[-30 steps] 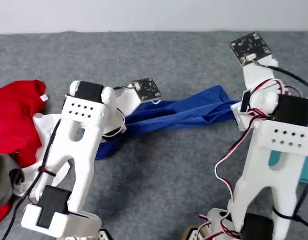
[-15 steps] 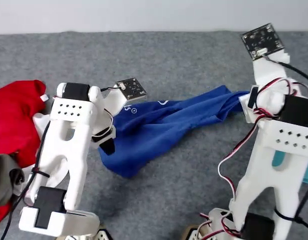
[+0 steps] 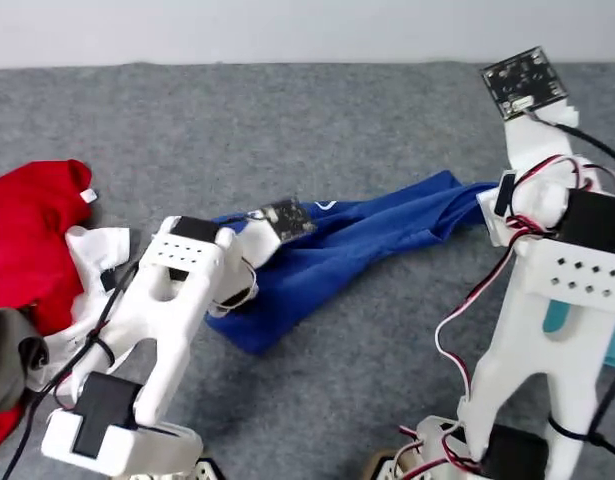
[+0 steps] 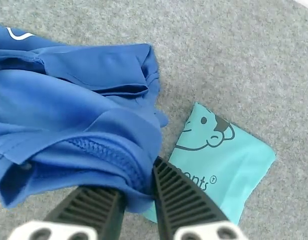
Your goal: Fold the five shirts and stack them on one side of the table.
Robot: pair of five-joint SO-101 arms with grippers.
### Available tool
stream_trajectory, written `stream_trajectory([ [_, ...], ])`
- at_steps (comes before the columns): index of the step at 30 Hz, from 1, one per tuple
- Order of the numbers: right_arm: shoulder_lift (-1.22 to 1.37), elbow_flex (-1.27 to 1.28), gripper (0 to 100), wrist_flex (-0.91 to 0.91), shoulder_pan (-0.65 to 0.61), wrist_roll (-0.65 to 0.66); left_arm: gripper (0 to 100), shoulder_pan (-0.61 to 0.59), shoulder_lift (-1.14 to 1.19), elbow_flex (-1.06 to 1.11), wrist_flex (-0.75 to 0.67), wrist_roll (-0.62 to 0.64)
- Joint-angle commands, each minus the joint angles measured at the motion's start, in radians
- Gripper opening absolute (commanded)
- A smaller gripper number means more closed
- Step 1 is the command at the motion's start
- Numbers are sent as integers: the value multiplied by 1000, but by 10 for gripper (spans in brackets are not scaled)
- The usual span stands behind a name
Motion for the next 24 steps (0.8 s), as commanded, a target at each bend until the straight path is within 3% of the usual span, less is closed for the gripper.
stream_trajectory([
  [1,-5,-17,11,13,8,0,90,-9,75,-31,-92,48],
  [3,-5,-17,11,21,8,0,90,-11,175,-87,-101,75],
  [9,-10,-17,11,21,10,5,90,-68,387,-455,72,172],
  [16,-4,-15,11,16,15,5,90,-121,396,-754,308,186],
  [24,53,38,11,-30,15,2,90,-41,394,-908,580,184],
])
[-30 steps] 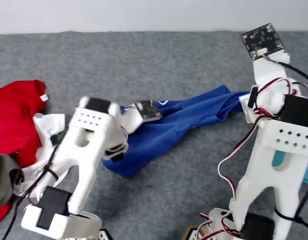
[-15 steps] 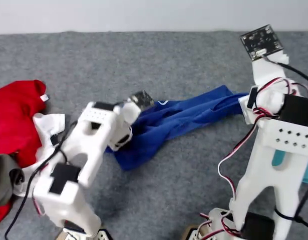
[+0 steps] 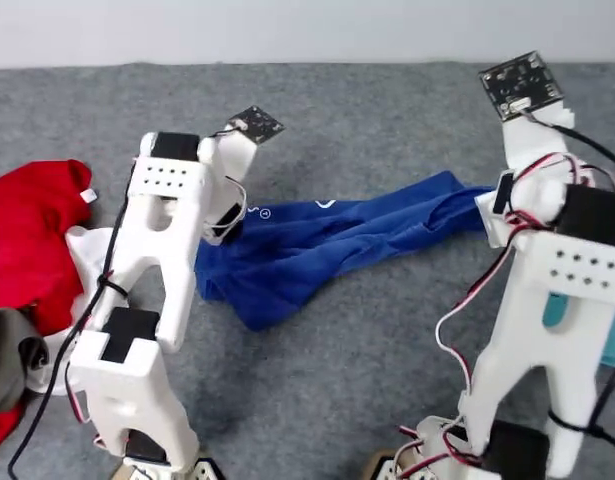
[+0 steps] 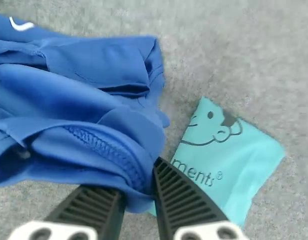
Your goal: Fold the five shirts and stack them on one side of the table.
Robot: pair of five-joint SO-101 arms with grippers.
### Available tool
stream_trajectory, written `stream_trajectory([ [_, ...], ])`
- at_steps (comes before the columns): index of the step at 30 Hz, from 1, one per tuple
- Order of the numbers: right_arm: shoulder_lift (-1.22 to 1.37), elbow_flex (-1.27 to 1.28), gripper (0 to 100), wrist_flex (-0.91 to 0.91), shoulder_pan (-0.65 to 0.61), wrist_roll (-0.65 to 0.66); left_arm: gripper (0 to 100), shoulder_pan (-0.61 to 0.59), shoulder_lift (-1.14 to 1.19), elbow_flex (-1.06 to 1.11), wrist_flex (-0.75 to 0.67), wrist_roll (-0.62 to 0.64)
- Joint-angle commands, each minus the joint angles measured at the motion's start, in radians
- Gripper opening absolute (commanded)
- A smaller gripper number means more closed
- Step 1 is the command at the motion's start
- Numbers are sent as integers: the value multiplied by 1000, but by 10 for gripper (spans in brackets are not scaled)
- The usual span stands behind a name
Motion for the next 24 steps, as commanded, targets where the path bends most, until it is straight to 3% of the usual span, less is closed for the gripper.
stream_trajectory([
  [1,15,-2,11,-39,15,0,90,48,-12,-79,86,6],
  [13,28,0,11,-74,15,0,102,270,-209,303,41,-6],
  [19,28,0,11,-74,15,0,170,275,-121,424,-124,-2],
  [24,28,0,11,-70,15,0,170,270,58,380,-144,-3],
])
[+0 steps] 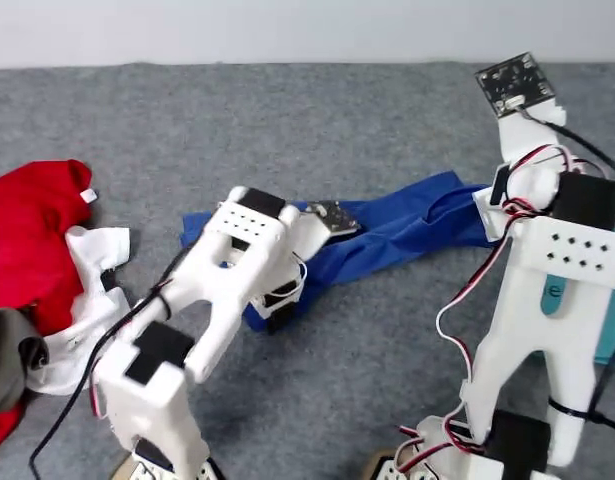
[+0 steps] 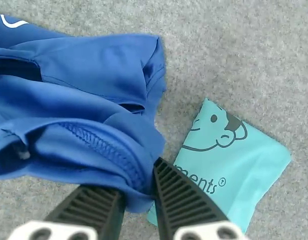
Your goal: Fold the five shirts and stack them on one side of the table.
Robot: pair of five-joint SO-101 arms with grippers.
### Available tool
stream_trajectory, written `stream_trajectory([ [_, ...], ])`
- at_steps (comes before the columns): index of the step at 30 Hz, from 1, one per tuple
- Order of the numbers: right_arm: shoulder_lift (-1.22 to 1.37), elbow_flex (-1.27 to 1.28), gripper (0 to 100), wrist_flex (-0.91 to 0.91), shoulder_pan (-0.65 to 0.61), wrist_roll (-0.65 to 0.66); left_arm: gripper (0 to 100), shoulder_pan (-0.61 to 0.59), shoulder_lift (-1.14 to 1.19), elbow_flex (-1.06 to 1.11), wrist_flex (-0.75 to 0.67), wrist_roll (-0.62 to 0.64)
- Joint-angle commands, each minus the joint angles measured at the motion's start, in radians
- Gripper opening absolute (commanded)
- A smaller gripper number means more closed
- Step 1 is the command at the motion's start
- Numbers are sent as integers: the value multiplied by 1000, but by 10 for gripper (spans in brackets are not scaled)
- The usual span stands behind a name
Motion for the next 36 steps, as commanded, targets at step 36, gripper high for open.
stream_trajectory([
  [36,-174,-14,10,-18,13,94,15,-299,-520,-323,112,-3],
])
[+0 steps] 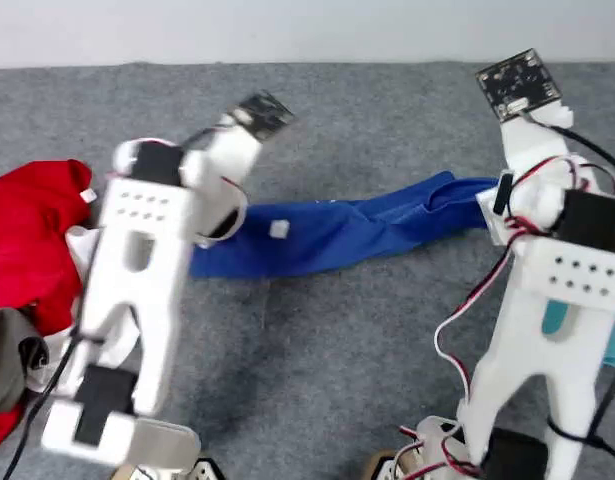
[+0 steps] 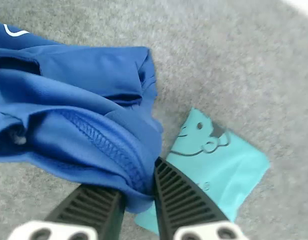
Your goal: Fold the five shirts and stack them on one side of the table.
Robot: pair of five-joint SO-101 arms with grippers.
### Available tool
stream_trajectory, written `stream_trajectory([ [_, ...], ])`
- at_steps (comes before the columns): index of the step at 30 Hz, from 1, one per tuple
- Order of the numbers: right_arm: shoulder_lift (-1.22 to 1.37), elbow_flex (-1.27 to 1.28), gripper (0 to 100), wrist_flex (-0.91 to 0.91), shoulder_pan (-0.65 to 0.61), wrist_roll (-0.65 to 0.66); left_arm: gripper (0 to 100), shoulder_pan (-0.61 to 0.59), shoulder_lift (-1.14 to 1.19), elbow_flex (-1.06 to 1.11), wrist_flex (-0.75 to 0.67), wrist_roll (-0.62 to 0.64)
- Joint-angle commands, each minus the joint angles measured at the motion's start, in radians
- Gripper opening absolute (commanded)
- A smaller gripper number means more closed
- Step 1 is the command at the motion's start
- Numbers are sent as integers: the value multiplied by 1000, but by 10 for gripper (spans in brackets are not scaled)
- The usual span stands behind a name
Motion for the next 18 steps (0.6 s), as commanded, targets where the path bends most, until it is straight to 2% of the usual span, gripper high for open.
stream_trajectory([
  [1,-85,-14,10,-18,13,54,15,-58,-157,-47,14,2],
  [6,-139,-14,10,-33,13,92,15,-75,-239,-47,101,-5],
  [10,-197,-14,10,-99,13,92,15,-77,-287,-64,103,0],
  [18,-369,-14,10,-349,12,94,15,-78,-393,-257,66,2],
])
